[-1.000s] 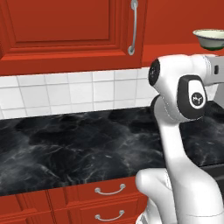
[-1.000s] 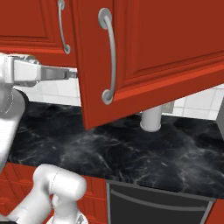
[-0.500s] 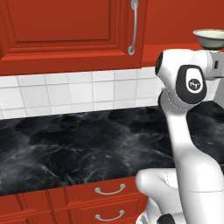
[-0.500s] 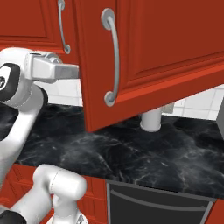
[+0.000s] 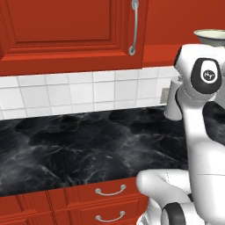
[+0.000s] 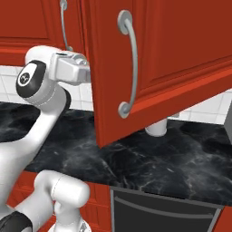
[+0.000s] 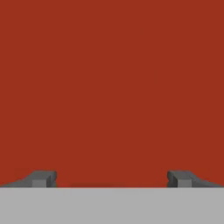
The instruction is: Move the bowls from the cabinet to the plates on the dining table.
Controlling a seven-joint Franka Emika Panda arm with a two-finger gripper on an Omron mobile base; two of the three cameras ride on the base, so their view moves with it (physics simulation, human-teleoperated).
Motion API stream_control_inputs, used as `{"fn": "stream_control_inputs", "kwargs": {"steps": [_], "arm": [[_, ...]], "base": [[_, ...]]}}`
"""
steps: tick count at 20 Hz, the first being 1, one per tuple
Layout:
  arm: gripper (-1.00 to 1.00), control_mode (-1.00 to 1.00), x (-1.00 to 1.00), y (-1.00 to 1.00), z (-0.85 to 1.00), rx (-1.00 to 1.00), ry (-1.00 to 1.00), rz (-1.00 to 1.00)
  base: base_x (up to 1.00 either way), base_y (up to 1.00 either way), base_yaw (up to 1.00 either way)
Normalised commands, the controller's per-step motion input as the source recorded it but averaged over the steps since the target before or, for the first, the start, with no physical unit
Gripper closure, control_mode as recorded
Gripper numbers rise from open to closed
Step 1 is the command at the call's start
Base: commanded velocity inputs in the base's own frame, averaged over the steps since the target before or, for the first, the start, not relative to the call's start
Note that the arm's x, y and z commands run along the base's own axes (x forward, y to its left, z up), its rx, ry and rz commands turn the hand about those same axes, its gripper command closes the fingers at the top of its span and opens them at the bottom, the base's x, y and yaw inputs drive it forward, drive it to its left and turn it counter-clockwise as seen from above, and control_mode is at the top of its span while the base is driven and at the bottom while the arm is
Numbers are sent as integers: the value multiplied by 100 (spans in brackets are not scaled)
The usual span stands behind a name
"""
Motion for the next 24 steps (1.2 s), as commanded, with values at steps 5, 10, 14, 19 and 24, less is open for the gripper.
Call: {"fn": "stream_control_inputs", "kwargs": {"steps": [5, 10, 14, 19, 24], "arm": [[-100, -100, -1, -54, -7, 2, 0, -8], [-100, -100, -2, -47, -9, 2, 0, -4], [-100, -100, 0, -43, -7, 2, 0, -2], [-100, -100, 0, -40, -8, 0, -2, 0], [-100, -100, 0, -36, -7, 3, 0, 0]], "base": [[0, 0, 0], [0, 0, 0], [0, 0, 0], [0, 0, 0], [0, 0, 0]]}}
